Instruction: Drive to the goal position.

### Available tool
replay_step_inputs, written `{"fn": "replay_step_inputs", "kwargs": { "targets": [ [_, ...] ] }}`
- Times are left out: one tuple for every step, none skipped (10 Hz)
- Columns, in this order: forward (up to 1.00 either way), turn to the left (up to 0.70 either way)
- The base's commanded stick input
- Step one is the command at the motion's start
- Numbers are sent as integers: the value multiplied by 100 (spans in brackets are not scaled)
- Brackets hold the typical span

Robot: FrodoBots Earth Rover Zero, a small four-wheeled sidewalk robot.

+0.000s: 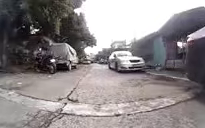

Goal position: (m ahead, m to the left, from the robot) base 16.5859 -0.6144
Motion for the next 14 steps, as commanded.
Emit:
{"fn": "replay_step_inputs", "kwargs": {
  "targets": [
    [70, 0],
    [70, 0],
    [70, 0],
    [70, -16],
    [70, -5],
    [70, 0],
    [70, 0],
    [70, 0],
    [70, 0],
    [70, 0],
    [70, 0],
    [70, 0],
    [70, 0],
    [70, 0]
  ]
}}
